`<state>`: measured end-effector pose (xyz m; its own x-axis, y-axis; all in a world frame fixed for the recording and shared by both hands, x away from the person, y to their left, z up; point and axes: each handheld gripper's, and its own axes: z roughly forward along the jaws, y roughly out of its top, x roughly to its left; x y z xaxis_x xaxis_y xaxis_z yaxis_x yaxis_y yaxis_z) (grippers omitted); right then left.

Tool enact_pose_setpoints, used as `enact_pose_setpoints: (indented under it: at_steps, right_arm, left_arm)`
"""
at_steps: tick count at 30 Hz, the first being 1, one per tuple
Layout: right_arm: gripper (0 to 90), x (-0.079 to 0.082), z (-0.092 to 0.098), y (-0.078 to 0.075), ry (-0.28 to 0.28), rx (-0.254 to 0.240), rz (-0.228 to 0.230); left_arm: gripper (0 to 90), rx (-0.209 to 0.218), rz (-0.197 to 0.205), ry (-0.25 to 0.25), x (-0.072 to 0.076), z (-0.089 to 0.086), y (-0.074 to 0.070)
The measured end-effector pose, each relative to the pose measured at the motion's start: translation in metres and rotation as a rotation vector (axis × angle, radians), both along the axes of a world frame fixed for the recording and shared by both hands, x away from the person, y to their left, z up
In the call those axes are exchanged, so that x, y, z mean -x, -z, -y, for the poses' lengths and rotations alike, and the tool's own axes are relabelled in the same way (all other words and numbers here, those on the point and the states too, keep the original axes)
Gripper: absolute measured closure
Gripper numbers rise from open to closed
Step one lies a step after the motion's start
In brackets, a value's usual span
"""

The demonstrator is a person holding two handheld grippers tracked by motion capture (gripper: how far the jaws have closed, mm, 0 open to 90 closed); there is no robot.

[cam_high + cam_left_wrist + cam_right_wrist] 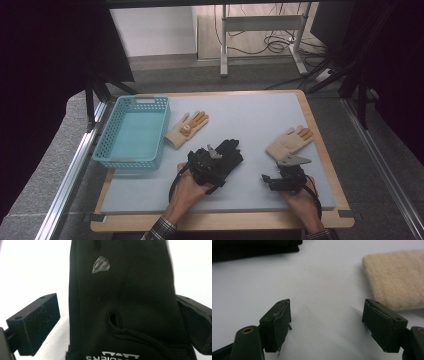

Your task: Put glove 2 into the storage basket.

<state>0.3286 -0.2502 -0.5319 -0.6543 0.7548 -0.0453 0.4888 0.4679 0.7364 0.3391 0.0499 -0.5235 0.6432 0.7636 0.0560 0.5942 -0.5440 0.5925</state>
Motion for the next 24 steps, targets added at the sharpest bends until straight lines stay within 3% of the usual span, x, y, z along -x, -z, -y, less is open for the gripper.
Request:
enact_pose_setpoints:
  at_steps: [4, 6, 9, 13, 17, 18, 22, 24]
  right_arm:
    - [22.4, 0.000, 0.000, 0.000, -0.001, 0.000, 0.000]
    - [22.4, 0.000, 0.000, 0.000, 0.000, 0.000, 0.000]
    - [22.4, 0.000, 0.000, 0.000, 0.000, 0.000, 0.000]
    - [22.3, 0.000, 0.000, 0.000, 0.000, 0.000, 0.000]
    - [22.3, 0.000, 0.000, 0.000, 0.000, 0.000, 0.000]
    - [22.3, 0.000, 0.000, 0.000, 0.000, 0.000, 0.000]
    - [22.3, 0.000, 0.000, 0.000, 0.000, 0.000, 0.000]
    - [22.3, 0.000, 0.000, 0.000, 0.000, 0.001, 0.000]
  left_arm:
    - [0.3, 0.071, -0.065, 0.027, -0.004, -0.001, 0.006]
    - [0.0, 0.031, -0.062, 0.041, -0.002, 0.005, 0.009]
    - [0.4, 0.042, -0.072, 0.037, -0.003, 0.004, 0.009]
    - [9.7, 0.054, -0.082, 0.022, -0.006, -0.002, 0.005]
    - [30.7, 0.049, -0.081, 0.010, -0.010, -0.010, 0.000]
    - [43.5, 0.051, -0.085, 0.004, -0.012, -0.013, -0.001]
    - [57.9, 0.076, -0.093, 0.018, -0.015, -0.018, -0.003]
    - [61.6, 0.066, -0.087, 0.029, -0.015, -0.019, -0.006]
